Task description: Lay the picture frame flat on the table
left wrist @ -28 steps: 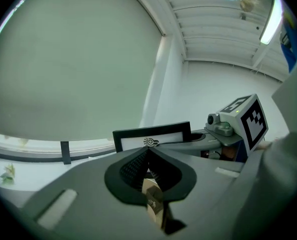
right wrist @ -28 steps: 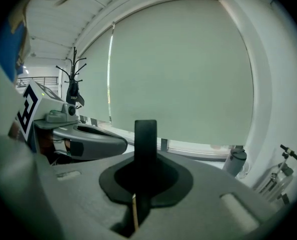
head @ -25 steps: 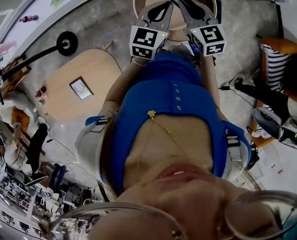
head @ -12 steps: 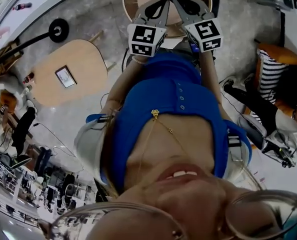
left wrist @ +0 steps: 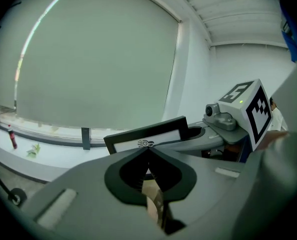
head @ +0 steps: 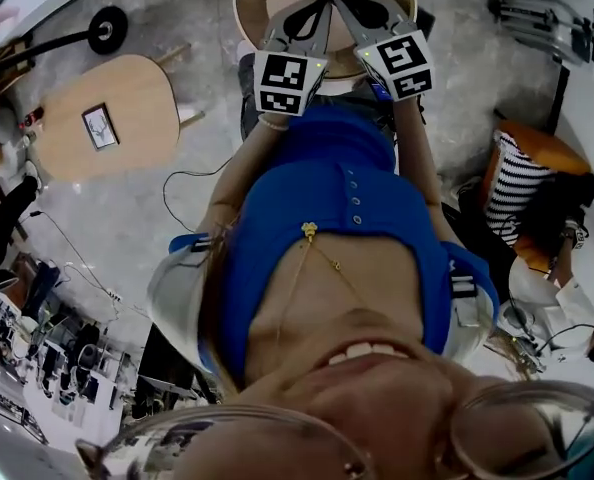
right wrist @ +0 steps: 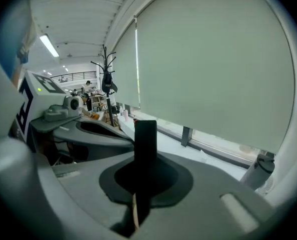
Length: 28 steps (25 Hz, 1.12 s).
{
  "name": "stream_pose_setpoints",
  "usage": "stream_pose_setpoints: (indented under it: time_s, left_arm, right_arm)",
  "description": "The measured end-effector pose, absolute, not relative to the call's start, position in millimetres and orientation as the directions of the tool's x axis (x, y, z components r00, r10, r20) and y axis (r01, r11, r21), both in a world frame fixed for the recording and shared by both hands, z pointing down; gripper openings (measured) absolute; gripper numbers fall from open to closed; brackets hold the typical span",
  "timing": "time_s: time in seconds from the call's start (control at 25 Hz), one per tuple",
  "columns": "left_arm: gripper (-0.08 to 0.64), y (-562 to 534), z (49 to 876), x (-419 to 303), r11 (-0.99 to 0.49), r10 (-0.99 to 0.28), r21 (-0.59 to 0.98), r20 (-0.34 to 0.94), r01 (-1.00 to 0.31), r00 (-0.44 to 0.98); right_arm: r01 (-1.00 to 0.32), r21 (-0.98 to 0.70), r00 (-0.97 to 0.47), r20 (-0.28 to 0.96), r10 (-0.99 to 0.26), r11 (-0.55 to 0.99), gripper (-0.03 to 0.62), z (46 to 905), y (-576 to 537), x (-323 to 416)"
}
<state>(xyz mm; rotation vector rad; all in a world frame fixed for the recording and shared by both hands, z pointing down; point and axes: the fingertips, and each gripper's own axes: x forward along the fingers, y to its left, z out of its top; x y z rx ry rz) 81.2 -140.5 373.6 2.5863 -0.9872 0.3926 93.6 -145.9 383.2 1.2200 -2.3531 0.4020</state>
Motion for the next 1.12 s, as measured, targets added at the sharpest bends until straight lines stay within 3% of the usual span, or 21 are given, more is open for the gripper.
stream_pose_setpoints:
  time_s: [0.56, 1.12]
  left_arm:
    - [0.000, -151, 406, 49, -0.684, -0.562, 0.195, 0.473, -0.703, 0.678]
    - [0.000, -146, 502, 31, -0.591, -0.535, 0.225, 0.610, -0.775, 0.585]
  right_arm:
    - [-0.790, -0.147, -0.563, 0.557, -0.611, 0.595, 0.011, 429, -161, 59]
    - [-0.748, -0.260, -0.601, 0.656, -0.457, 0.611, 0.011, 527, -166, 43]
